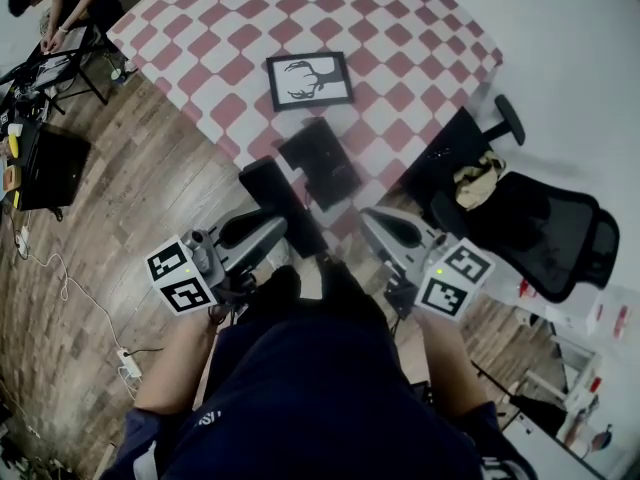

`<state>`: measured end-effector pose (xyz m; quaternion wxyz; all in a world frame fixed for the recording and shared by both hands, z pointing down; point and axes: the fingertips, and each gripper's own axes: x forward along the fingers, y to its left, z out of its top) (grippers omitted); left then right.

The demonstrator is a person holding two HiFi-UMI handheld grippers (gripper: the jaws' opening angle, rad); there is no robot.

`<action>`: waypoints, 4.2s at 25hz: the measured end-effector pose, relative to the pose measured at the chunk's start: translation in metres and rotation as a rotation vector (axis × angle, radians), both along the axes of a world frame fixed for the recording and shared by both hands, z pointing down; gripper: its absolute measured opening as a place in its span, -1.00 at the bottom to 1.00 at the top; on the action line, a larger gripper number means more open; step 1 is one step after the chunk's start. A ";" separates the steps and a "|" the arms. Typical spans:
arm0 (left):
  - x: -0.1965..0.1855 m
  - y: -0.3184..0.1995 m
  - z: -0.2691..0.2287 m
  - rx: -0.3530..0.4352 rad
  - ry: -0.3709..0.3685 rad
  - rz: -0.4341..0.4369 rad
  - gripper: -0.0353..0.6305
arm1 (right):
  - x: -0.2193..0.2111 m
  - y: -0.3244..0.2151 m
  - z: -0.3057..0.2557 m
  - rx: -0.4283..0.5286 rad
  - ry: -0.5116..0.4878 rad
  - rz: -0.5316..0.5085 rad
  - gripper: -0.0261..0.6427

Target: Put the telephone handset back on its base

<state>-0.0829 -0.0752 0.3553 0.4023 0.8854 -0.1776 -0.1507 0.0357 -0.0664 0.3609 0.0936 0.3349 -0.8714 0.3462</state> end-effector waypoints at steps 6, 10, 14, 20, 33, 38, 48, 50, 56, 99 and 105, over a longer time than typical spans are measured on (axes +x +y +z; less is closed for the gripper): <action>0.010 -0.007 0.020 -0.044 -0.027 -0.051 -0.62 | 0.007 -0.017 0.013 -0.032 -0.013 -0.059 -0.87; 0.020 -0.014 0.039 -0.080 -0.054 -0.097 -0.62 | 0.020 -0.030 0.025 -0.056 -0.018 -0.098 -0.87; 0.029 -0.022 0.059 -0.116 -0.084 -0.150 -0.62 | 0.032 -0.040 0.039 -0.087 -0.023 -0.137 -0.87; 0.043 -0.036 0.089 -0.156 -0.117 -0.208 -0.62 | 0.050 -0.050 0.061 -0.135 -0.018 -0.197 -0.87; 0.051 -0.051 0.164 -0.271 -0.167 -0.276 -0.62 | 0.079 -0.063 0.097 -0.217 0.022 -0.259 -0.87; 0.051 -0.055 0.181 -0.296 -0.183 -0.276 -0.62 | 0.082 -0.064 0.105 -0.235 0.030 -0.265 -0.87; 0.057 -0.060 0.202 -0.330 -0.212 -0.269 -0.62 | 0.086 -0.064 0.114 -0.251 0.037 -0.272 -0.87; 0.057 -0.061 0.205 -0.343 -0.208 -0.272 -0.62 | 0.087 -0.064 0.116 -0.254 0.040 -0.270 -0.87; 0.059 -0.062 0.213 -0.368 -0.189 -0.265 -0.62 | 0.087 -0.064 0.120 -0.264 0.041 -0.270 -0.87; 0.022 -0.039 0.133 -0.209 -0.374 -0.240 -0.59 | 0.029 -0.074 0.065 -0.119 -0.027 -0.271 -0.87; 0.027 -0.036 0.088 -0.056 -0.428 -0.172 -0.72 | 0.010 -0.069 0.046 -0.058 -0.039 -0.270 -0.88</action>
